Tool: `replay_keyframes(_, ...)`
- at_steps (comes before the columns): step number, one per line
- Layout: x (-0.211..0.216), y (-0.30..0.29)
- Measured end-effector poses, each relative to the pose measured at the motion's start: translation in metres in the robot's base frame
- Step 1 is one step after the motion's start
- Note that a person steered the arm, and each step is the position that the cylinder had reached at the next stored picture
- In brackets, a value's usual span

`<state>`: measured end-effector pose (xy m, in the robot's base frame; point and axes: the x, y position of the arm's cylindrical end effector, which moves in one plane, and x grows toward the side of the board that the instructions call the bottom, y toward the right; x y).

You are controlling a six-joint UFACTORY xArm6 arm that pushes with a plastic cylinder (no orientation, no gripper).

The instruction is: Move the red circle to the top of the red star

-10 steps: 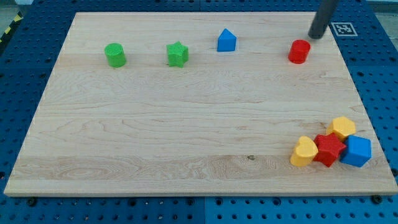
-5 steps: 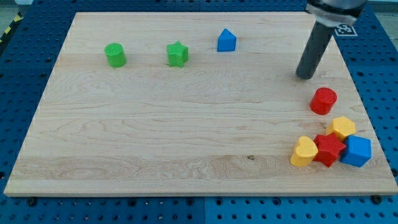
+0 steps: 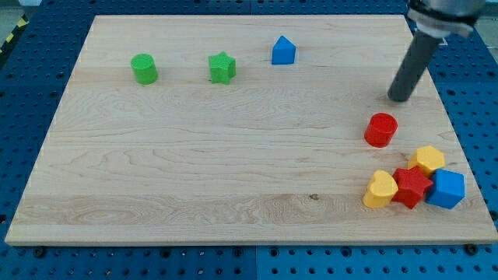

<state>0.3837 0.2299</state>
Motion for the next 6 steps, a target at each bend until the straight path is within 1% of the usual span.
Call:
replay_keyframes(1,0.004,-0.019)
replay_keyframes(3,0.073,-0.027)
replay_keyframes(4,0.067,-0.030)
replay_keyframes(5,0.051,-0.055)
replay_keyframes(6,0.083,-0.068)
